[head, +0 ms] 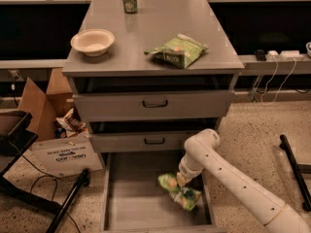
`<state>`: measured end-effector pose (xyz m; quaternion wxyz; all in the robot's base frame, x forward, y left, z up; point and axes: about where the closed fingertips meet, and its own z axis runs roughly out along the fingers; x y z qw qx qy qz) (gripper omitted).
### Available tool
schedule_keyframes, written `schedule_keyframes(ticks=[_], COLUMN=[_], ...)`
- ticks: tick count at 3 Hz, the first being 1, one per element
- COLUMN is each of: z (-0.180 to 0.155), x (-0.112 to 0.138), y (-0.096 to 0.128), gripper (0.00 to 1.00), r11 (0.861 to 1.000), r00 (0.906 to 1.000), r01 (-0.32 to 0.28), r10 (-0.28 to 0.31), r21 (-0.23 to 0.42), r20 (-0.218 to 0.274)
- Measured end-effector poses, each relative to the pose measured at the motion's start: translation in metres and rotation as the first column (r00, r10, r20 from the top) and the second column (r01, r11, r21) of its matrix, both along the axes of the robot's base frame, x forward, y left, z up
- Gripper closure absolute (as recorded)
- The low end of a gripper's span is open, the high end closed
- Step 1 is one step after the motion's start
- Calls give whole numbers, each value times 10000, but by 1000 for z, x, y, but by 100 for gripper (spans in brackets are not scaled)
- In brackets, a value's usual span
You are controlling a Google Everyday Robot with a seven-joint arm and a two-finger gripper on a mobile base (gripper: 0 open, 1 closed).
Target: Place green rice chip bag into bottom drawer
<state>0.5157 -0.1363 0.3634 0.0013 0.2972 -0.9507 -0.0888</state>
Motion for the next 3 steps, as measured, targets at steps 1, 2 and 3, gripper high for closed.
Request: schedule_keyframes(ticks=[1,2,3], z=[0,11,66], x=[0,-5,-32], y=[0,2,-8], gripper=[4,0,0], r11=[10000,9998,9956], r00=[10000,9999,9980], r01=[0,-99,-551], r10=[0,97,525], r21=[0,151,763], r20=[0,117,358])
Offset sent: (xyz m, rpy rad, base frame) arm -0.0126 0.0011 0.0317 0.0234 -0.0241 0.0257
